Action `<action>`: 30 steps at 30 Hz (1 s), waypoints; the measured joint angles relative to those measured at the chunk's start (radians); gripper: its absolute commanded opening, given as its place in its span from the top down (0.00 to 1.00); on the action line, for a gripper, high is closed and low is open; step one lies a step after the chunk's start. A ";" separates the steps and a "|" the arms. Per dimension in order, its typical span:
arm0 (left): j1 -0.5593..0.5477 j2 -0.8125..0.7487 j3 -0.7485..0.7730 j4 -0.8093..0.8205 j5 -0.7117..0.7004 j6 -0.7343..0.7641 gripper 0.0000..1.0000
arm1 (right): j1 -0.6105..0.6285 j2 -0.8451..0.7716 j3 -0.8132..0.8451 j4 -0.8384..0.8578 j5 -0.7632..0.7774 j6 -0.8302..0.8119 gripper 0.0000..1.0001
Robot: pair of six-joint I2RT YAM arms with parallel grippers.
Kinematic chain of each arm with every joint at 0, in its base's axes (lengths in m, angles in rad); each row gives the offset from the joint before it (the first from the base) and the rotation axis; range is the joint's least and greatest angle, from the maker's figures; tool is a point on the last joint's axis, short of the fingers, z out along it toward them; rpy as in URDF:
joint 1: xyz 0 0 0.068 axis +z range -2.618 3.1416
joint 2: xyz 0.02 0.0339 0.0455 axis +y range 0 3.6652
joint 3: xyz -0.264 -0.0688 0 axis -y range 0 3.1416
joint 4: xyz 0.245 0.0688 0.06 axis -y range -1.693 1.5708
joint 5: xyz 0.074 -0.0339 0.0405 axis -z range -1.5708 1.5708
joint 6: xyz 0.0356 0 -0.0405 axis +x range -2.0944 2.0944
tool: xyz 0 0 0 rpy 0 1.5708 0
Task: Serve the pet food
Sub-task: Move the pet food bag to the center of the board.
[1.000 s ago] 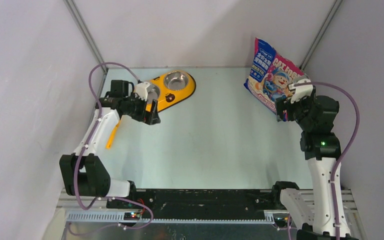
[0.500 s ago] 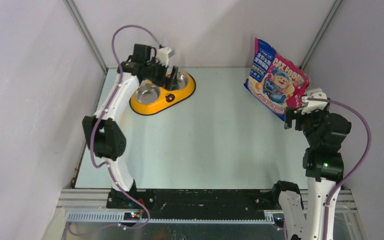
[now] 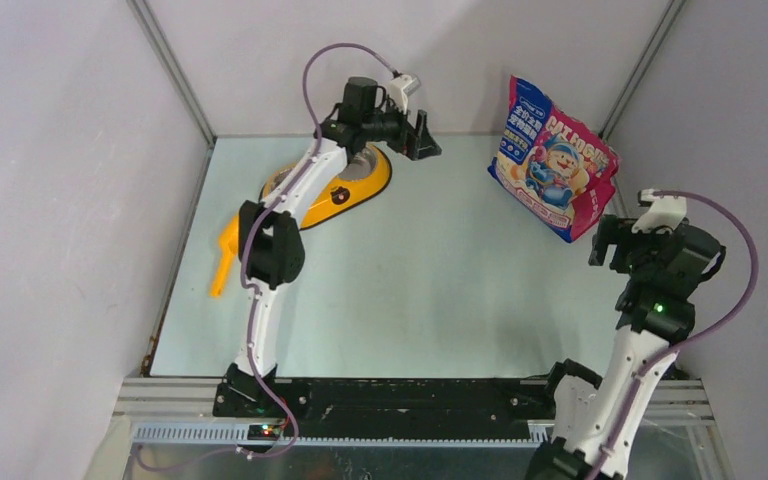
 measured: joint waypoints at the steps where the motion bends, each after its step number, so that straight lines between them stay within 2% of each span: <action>1: -0.006 0.018 -0.002 0.046 0.016 -0.031 0.00 | -0.039 0.025 0.000 -0.003 -0.033 0.011 0.14; 5: -0.035 0.092 0.005 0.164 0.051 -0.122 0.00 | -0.185 0.157 0.033 -0.024 -0.177 0.075 0.18; 9: -0.074 0.147 0.006 0.184 0.055 -0.149 0.00 | -0.350 0.323 0.102 -0.023 -0.359 0.185 0.20; 13: -0.114 0.181 0.006 0.183 0.059 -0.163 0.00 | -0.391 0.386 0.116 0.006 -0.453 0.287 0.20; 18: -0.139 0.187 0.006 0.183 0.062 -0.162 0.00 | -0.361 0.367 0.112 0.106 -0.440 0.410 0.19; 26: -0.145 0.187 0.006 0.183 0.043 -0.130 0.00 | -0.344 0.374 0.068 0.355 -0.327 0.617 0.17; 30: -0.151 0.189 0.008 0.182 0.042 -0.118 0.00 | -0.319 0.443 0.040 0.493 -0.286 0.692 0.22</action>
